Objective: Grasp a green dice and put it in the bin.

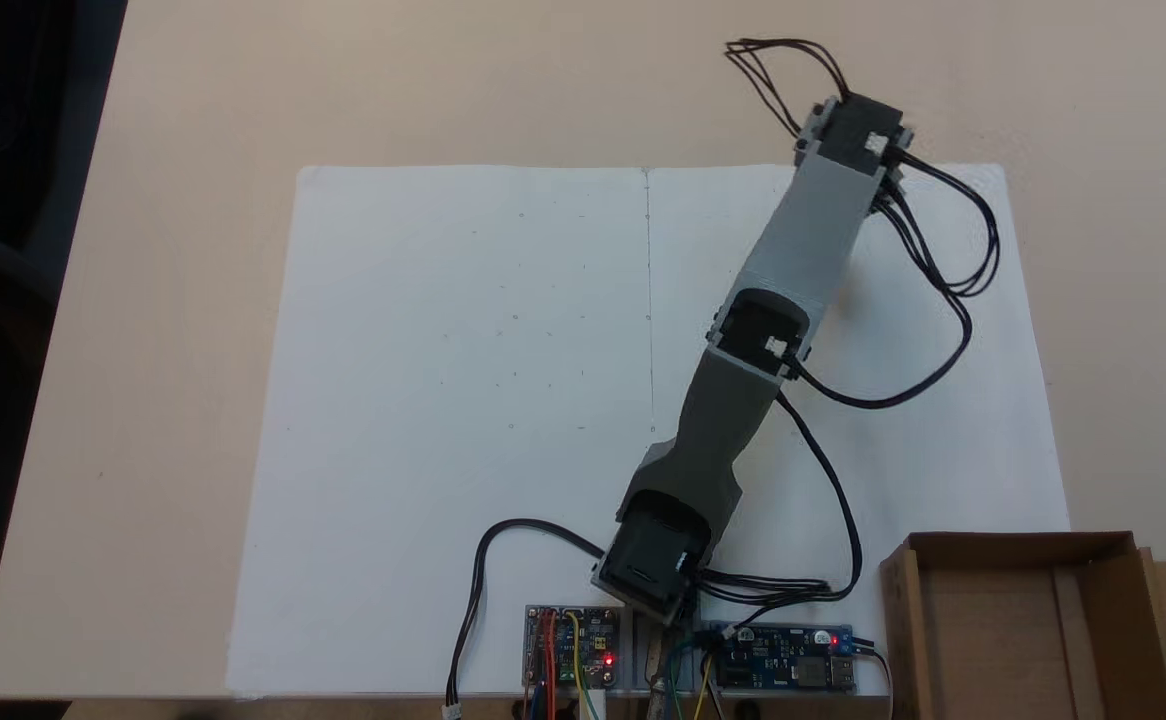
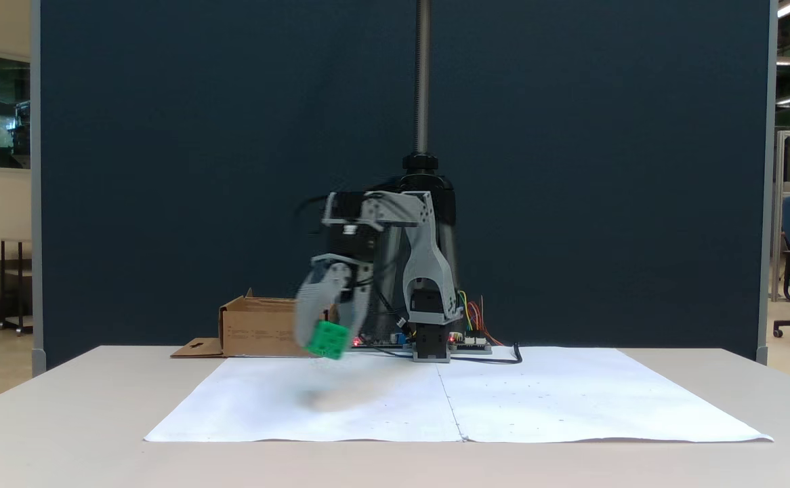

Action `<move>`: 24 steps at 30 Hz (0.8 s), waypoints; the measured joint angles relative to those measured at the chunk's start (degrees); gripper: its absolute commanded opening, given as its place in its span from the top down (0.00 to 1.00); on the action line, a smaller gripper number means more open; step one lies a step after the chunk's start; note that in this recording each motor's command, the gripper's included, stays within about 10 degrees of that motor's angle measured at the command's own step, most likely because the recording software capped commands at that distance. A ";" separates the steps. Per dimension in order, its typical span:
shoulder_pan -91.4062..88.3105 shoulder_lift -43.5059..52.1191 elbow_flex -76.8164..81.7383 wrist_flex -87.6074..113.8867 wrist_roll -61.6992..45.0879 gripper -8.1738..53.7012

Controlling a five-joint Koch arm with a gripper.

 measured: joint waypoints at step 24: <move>55.55 13.89 -0.70 3.25 -26.28 0.66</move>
